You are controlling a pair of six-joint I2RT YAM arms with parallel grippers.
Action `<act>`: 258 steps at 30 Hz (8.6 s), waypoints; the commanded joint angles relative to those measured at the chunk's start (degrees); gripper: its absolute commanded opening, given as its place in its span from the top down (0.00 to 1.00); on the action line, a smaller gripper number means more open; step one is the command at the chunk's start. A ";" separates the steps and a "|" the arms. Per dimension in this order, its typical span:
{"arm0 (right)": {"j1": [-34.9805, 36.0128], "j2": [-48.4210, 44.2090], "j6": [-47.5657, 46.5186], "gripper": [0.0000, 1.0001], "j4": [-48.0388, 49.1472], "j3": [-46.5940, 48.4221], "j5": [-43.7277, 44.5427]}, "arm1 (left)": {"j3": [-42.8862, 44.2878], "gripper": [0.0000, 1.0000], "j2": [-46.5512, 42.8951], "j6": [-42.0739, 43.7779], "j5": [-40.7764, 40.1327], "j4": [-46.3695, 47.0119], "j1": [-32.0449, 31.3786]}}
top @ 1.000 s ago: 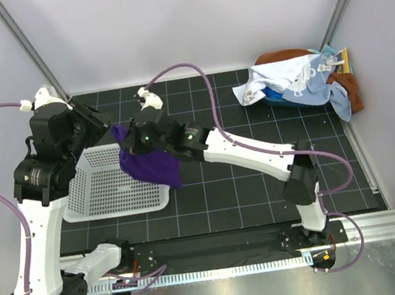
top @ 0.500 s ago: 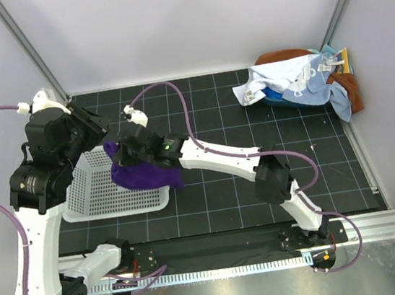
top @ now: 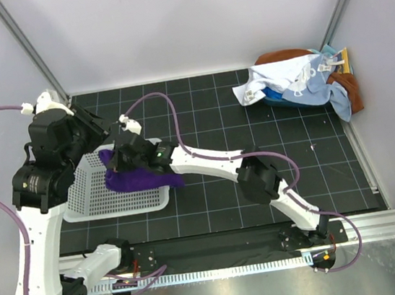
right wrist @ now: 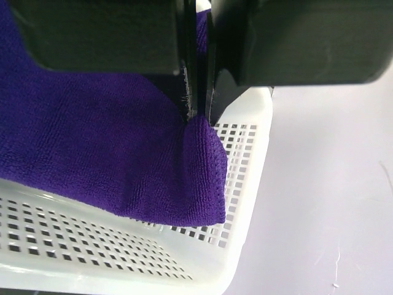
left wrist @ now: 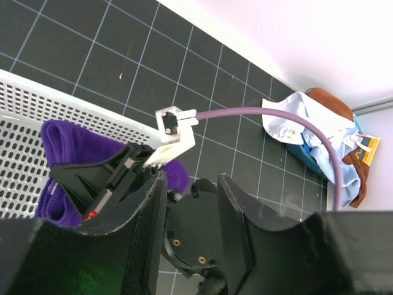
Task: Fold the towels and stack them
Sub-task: Neatly place the folded towel into the bin, then grab crumpled towel, then move the towel to the center of the board, then flatten out the crumpled towel
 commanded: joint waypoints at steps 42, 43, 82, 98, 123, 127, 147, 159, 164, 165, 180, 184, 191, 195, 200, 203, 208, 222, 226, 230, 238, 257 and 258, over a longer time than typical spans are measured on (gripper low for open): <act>-0.32 19.43 4.49 0.96 14.09 18.18 -8.63 | -3.56 0.57 1.37 2.35 -0.29 4.21 0.26; -0.32 19.43 4.58 0.94 14.09 18.09 -8.63 | -3.57 0.57 1.29 2.35 -0.29 4.30 0.17; -12.09 -34.16 -16.42 0.21 16.30 -32.43 4.89 | 2.60 0.52 6.38 2.27 11.58 11.85 -4.65; -50.68 -28.68 -27.85 0.25 -11.48 -23.61 9.75 | -19.29 0.51 15.17 2.27 3.76 27.24 -29.26; -55.96 -7.73 -22.66 0.33 -19.75 -4.67 15.71 | -23.87 0.51 16.84 4.99 3.84 30.84 -30.06; -56.05 -7.03 -23.45 0.33 -19.22 -4.33 16.15 | -23.60 0.51 17.37 4.99 4.02 31.28 -30.06; -56.84 -13.35 -24.41 0.99 -21.24 -0.11 18.44 | -21.50 0.51 18.34 5.96 1.65 30.05 -29.97; -56.93 -17.92 -26.88 0.99 -26.67 8.57 9.16 | -20.09 0.51 17.20 5.78 -0.90 28.21 -28.92; -55.44 -19.85 -26.80 0.99 -31.09 12.83 -0.44 | -18.86 0.51 15.27 3.86 -4.15 25.40 -25.86; -54.65 -22.38 -26.79 0.99 -30.65 11.43 -2.11 | -18.51 0.51 14.74 3.85 -4.16 25.04 -25.06; -29.61 -51.93 -23.02 0.99 -20.28 -37.69 1.30 | -18.15 0.49 9.20 2.88 -0.56 22.31 -16.44; -16.43 -55.79 -17.05 0.99 -18.88 -51.84 5.34 | -18.59 0.49 11.30 2.09 2.25 22.84 -16.26; 4.81 -60.63 -2.05 0.99 -18.95 -66.62 15.00 | -23.08 0.48 17.89 1.83 9.55 27.32 -16.61; 11.97 -64.85 6.76 0.96 -25.54 -71.37 22.57 | -24.22 0.48 23.25 2.35 10.70 30.04 -19.16; 14.18 -72.58 14.15 0.52 -30.99 -77.97 26.95 | -18.08 0.48 34.74 6.13 14.91 30.93 -22.06; 12.52 -75.14 15.13 0.28 -35.03 -76.75 37.05 | -12.89 0.48 42.30 9.81 15.70 31.28 -22.50; -10.61 -73.56 -0.72 0.20 -28.14 -74.02 33.23 | -6.13 0.47 50.40 13.16 13.08 32.51 -22.50; -44.78 -50.19 -14.48 0.29 -12.46 -68.31 15.80 | 10.14 0.48 70.80 16.50 3.68 31.37 -25.23; -48.21 -45.53 -15.63 0.30 -9.39 -67.52 15.90 | 12.34 0.48 73.61 16.95 1.65 31.37 -26.63; -49.98 -41.05 -16.77 0.31 -7.45 -67.08 14.14 | 13.05 0.48 75.37 15.89 -1.78 30.58 -27.42; -51.12 -34.98 -17.83 0.34 -5.16 -64.88 12.38 | 12.96 0.48 77.22 13.96 -7.49 29.35 -28.04; -51.30 -26.28 -23.45 0.82 -6.30 -54.69 11.59 | 12.52 0.81 77.05 12.72 -12.06 30.93 -27.95; -51.30 -26.19 -23.72 0.85 -5.95 -54.07 11.15 | 12.43 0.84 76.70 12.81 -12.59 30.93 -28.04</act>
